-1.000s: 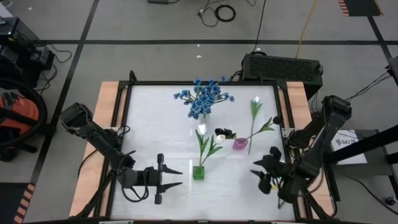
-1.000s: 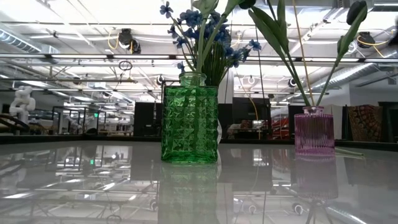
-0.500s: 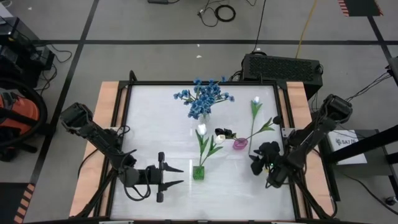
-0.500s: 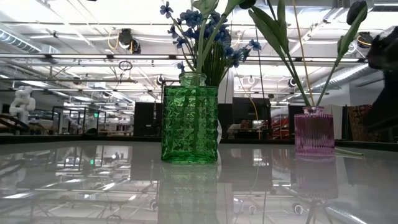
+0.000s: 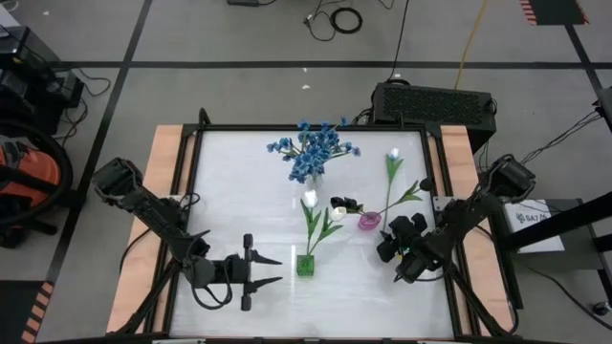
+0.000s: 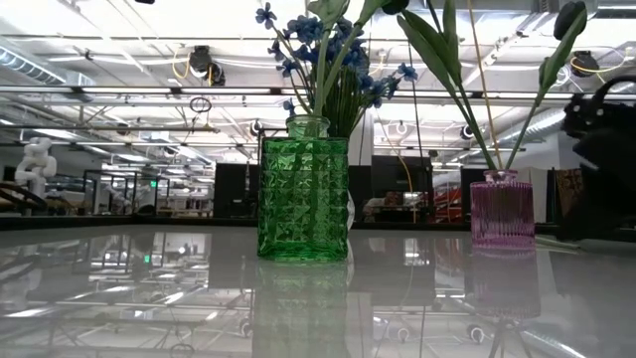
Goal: Sort flowers into vase by color
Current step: Put the white tulip into the green vase
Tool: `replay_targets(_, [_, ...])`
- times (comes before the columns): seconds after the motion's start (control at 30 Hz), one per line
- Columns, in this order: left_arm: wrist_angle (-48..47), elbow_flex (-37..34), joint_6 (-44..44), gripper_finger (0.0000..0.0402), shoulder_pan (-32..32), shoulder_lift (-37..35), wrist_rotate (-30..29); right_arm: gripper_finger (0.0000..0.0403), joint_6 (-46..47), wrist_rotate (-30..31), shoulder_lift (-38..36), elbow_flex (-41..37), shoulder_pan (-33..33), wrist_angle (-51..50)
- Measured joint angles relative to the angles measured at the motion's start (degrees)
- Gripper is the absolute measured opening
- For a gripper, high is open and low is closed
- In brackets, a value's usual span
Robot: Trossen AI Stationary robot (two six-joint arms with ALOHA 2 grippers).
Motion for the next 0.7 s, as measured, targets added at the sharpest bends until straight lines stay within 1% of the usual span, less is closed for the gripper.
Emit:
replay_targets(0.23, [0.0, 0.0, 0.0, 0.0169, 0.0, 0.0, 0.0, 0.0167, 1.2, 1.2, 4.4, 0.2, 0.0, 0.4])
replay_targets(0.33, [0.0, 0.0, 0.0, 0.0169, 0.0, 0.0, 0.0, 0.0153, 1.3, 1.5, 5.5, 0.2, 0.0, 0.7])
replay_targets(0.43, [-0.5, 0.0, -0.1, 0.0169, 0.0, 0.0, 0.0, 0.012, 1.3, 1.2, 5.5, 0.2, 0.1, 0.8])
replay_targets(0.63, [-1.6, 0.0, -1.5, 0.0169, 0.0, 0.0, 0.0, 0.0025, -0.1, -1.4, 4.9, 0.2, 0.4, 0.6])
replay_targets(0.7, [-1.7, 0.0, -1.5, 0.0169, 0.0, 0.0, 0.0, 0.0008, -0.3, -2.3, 4.9, 0.3, 1.1, 0.4])
